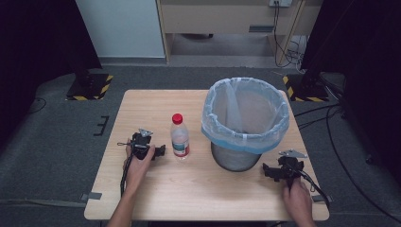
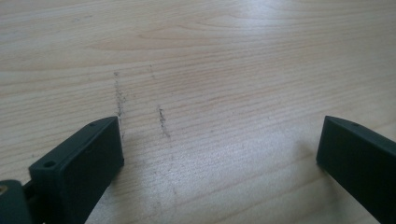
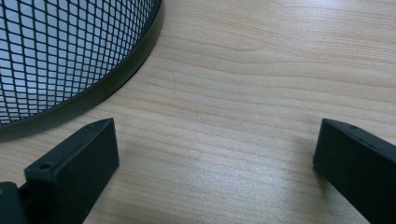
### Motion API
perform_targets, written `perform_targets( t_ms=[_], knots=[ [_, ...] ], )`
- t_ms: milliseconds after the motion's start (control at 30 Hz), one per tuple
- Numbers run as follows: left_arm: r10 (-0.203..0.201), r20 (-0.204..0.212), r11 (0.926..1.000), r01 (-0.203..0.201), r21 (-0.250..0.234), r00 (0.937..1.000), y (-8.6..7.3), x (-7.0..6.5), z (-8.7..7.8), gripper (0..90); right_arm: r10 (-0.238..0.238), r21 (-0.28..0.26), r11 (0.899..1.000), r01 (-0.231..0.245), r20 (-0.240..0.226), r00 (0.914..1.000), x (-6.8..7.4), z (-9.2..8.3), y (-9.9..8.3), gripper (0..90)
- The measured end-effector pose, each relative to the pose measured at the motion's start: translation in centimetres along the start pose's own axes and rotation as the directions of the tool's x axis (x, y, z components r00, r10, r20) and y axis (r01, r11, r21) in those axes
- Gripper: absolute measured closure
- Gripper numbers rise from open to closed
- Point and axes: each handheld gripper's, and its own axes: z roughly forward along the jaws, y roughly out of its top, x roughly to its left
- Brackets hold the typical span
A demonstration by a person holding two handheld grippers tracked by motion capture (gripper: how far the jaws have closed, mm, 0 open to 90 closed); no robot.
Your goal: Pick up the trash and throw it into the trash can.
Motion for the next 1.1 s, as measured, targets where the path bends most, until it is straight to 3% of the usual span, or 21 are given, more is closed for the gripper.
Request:
perform_targets(
  t_ms=[100, 300, 433, 500, 533, 567, 633, 667, 700, 733, 767, 867, 900, 1033, 1100],
  knots=[
    [0.033, 0.033, 0.9994, -0.033, 0.001, 0.9989, -0.1, 0.4, -0.1, 0.0, 0.0, 0.0, 1.0, 0.0, 0.0, 1.0, 0.0, 0.0, 0.0, 0.3],
    [0.052, 0.052, 0.9987, -0.052, -0.001, 0.9973, -0.4, 0.6, -0.5, 1.1, 0.003, 0.0, 1.0, -0.003, 0.0, 1.0, 0.0, 0.0, 0.0, 0.3],
    [0.055, 0.065, 0.9979, -0.052, -0.037, 0.9964, -0.6, 0.5, -1.3, 4.0, 0.001, -0.001, 1.0, -0.001, 0.0, 1.0, 0.0, 0.0, 0.0, 0.3],
    [0.076, 0.073, 0.9956, -0.072, -0.06, 0.9944, -0.8, 0.2, -2.1, 3.6, 0.002, -0.001, 1.0, -0.002, 0.0, 1.0, 0.0, 0.0, 0.0, 0.3],
    [0.113, 0.081, 0.9922, -0.108, -0.063, 0.9903, -1.1, -0.2, -2.7, 2.7, 0.001, -0.001, 1.0, -0.001, 0.0, 1.0, 0.0, 0.0, 0.0, 0.3],
    [0.113, 0.081, 0.9922, -0.108, -0.063, 0.9903, -1.1, -0.2, -2.7, 2.2, 0.001, -0.001, 1.0, -0.001, 0.0, 1.0, 0.0, 0.0, 0.0, 0.3],
    [0.166, 0.102, 0.9852, -0.161, -0.06, 0.9808, -1.4, -0.7, -2.9, 2.2, 0.002, 0.0, 1.0, -0.002, 0.0, 1.0, 0.0, 0.0, 0.0, 0.3],
    [0.2, 0.12, 0.979, -0.194, -0.064, 0.9723, -1.5, -1.3, -3.0, 2.5, 0.002, 0.0, 1.0, -0.002, 0.0, 1.0, 0.0, 0.0, 0.0, 0.3],
    [0.2, 0.12, 0.979, -0.194, -0.064, 0.9723, -1.5, -1.3, -3.0, 2.7, 0.002, 0.0, 1.0, -0.002, 0.0, 1.0, 0.0, 0.0, 0.0, 0.3],
    [0.214, 0.142, 0.9756, -0.204, -0.081, 0.9664, -1.4, -1.7, -3.2, 2.5, 0.001, -0.001, 1.0, -0.001, 0.0, 1.0, 0.0, 0.0, 0.0, 0.3],
    [0.214, 0.142, 0.9756, -0.204, -0.081, 0.9664, -1.4, -1.7, -3.2, 2.0, 0.001, -0.001, 1.0, -0.001, 0.0, 1.0, 0.0, 0.0, 0.0, 0.3],
    [0.241, 0.181, 0.969, -0.225, -0.101, 0.9536, -1.3, -2.5, -3.5, 1.9, 0.001, 0.0, 1.0, -0.001, 0.0, 1.0, 0.0, 0.0, 0.0, 0.3],
    [0.241, 0.181, 0.969, -0.225, -0.101, 0.9536, -1.3, -2.5, -3.5, 1.8, 0.001, 0.0, 1.0, -0.001, 0.0, 1.0, 0.0, 0.0, 0.0, 0.3],
    [0.265, 0.218, 0.9626, -0.244, -0.119, 0.9393, -1.1, -3.4, -3.7, 2.3, 0.001, 0.0, 1.0, -0.001, 0.0, 1.0, 0.0, 0.0, 0.0, 0.3],
    [0.261, 0.228, 0.963, -0.236, -0.131, 0.9382, -1.0, -3.6, -3.9, 2.4, 0.002, 0.0, 1.0, -0.002, 0.0, 1.0, 0.0, 0.0, 0.0, 0.3]
  ],
)
